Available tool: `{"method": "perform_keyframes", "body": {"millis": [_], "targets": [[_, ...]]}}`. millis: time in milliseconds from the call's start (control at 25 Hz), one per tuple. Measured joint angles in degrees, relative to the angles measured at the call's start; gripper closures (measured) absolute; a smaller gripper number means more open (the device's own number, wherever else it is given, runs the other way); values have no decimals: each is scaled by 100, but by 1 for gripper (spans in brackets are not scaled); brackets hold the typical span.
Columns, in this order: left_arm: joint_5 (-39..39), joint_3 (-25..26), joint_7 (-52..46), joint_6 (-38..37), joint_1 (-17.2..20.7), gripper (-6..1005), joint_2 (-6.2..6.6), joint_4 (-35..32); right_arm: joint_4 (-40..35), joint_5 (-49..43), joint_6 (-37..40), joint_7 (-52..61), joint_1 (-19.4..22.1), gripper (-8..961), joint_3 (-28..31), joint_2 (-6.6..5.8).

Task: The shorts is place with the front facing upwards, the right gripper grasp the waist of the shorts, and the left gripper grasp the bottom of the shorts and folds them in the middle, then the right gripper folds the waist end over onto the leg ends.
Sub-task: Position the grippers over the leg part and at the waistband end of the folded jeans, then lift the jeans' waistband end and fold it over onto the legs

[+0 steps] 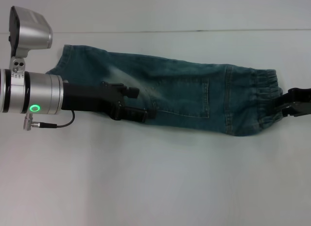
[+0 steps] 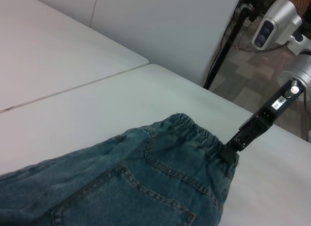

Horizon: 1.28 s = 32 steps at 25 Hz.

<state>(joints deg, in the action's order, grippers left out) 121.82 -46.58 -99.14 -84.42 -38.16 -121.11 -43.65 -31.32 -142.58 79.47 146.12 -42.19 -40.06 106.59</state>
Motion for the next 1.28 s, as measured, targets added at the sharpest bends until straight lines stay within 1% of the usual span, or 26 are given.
{"method": "perform_keyframes", "body": {"millis": [200, 640, 720, 920, 1040, 1160, 1280], "targets": [[0, 0, 0, 5, 3, 156, -6, 3, -19, 20, -15, -245, -8, 560, -10, 81], [0, 0, 7, 4, 1, 171, -1, 5, 14, 9, -16, -419, -61, 797, -46, 91], [0, 0, 8, 4, 2, 174, 0, 5, 14, 9, -11, -449, -62, 881, -45, 90], [-7, 1, 8, 4, 1, 181, -5, 6, 10, 12, 24, -537, -62, 881, -11, 88], [-37, 2, 8, 63, 1, 185, -24, 6, -33, 92, 132, -585, -51, 881, 5, 45], [-52, 41, 8, 293, 1, 189, -93, 6, -71, 256, 334, -656, -10, 882, 42, -69], [-180, 61, 38, 842, 1, 193, -252, 2, -235, 332, 625, -714, 61, 882, 173, -160]]}}
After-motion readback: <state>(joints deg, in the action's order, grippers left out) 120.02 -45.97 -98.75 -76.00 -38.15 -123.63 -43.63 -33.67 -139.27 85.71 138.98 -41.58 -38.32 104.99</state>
